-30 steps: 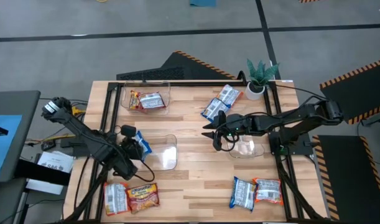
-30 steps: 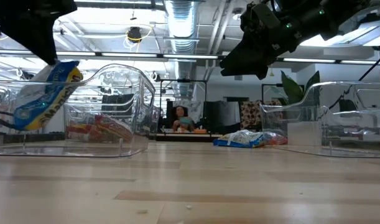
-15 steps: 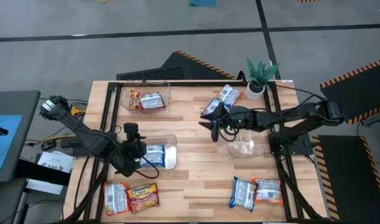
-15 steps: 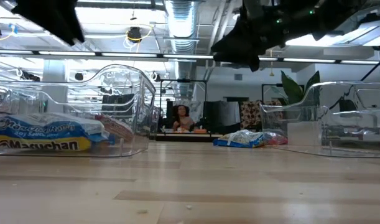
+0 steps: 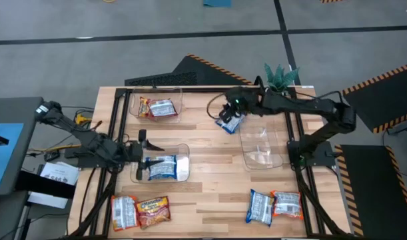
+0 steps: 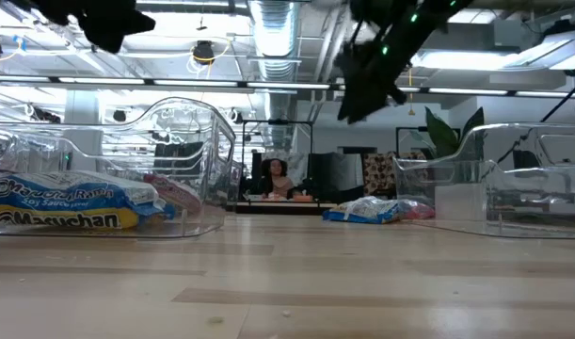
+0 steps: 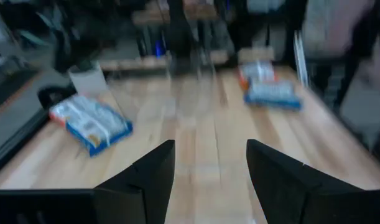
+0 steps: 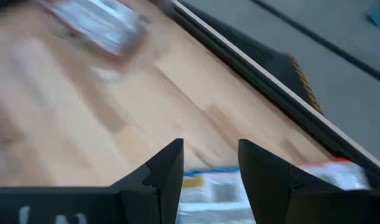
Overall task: Sort Maruchan noodles
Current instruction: Put the top blue noodle pack into the bottom left transparent bin
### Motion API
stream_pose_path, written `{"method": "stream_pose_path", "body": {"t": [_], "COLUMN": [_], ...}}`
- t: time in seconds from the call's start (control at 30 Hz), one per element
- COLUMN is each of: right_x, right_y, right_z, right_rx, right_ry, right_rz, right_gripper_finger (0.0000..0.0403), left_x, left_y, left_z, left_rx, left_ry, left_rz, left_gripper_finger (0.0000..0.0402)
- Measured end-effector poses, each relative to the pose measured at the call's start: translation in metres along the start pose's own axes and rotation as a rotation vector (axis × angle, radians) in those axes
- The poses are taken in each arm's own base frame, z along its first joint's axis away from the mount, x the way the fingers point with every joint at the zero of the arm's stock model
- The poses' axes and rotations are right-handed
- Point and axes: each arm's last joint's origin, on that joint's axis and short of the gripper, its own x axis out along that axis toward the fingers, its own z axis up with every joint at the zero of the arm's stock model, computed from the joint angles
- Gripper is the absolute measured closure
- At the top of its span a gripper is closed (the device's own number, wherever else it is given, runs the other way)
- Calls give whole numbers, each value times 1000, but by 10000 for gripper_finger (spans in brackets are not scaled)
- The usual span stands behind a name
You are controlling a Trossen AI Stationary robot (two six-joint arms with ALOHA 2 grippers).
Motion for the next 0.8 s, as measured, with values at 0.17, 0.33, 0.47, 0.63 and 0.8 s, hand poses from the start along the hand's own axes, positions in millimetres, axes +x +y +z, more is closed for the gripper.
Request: {"method": "stream_pose_path", "body": {"t": [0.17, 0.33, 0.47, 0.63, 0.8], "right_x": [34, 64, 81, 97, 114], "right_y": [-28, -53, -67, -76, -74], "right_z": [0, -5, -7, -12, -17], "right_rx": [142, 310, 372, 390, 363], "right_ry": [152, 254, 320, 409, 455], "right_rz": [-19, -35, -55, -101, -101], "right_gripper_finger": [227, 227, 227, 227, 227], "left_x": [-9, -15, -16, -16, -15], "left_y": [16, 22, 23, 22, 22], "left_z": [-14, -13, -12, -15, -22], "left_rx": [-74, -112, -119, -124, -166], "left_ry": [-105, -139, -146, -114, -56], "left_rz": [94, 134, 133, 132, 133], "left_gripper_finger": [212, 212, 212, 212, 212]}}
